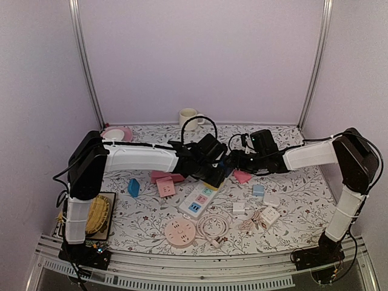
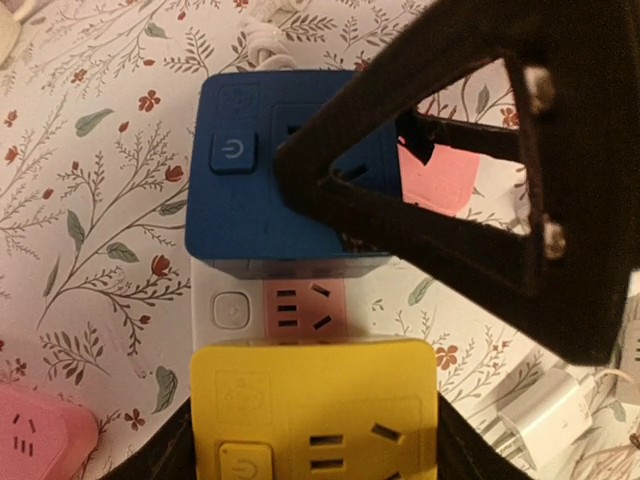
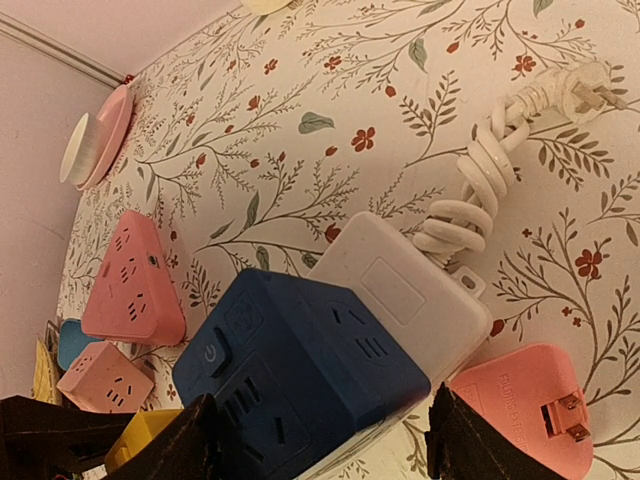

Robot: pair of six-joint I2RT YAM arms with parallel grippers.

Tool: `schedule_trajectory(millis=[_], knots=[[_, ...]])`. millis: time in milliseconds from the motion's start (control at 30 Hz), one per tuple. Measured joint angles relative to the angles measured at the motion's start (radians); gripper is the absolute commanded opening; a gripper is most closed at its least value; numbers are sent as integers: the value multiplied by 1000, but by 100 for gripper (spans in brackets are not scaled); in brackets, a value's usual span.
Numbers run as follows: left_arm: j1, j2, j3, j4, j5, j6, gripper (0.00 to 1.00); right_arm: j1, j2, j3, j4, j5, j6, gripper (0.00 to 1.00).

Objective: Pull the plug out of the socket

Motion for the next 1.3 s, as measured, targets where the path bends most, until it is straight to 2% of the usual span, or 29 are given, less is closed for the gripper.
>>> schedule_trajectory(millis=[300, 467, 767, 1067, 1300], knots=[[-65, 0, -14, 13, -145, 53, 28, 2, -1, -2, 2, -5, 0, 72], [-51, -21, -48, 37, -111, 37, 28, 2, -1, -3, 2, -8, 0, 72], [27, -115, -125, 108, 71, -29, 28, 3, -1, -5, 5, -10, 1, 72], [21, -195, -162, 137, 47, -43, 28, 3, -3, -7, 6, -10, 1, 72], [27, -311, -286, 169, -3, -82, 28, 3, -23, -13, -21, 0, 0, 72]])
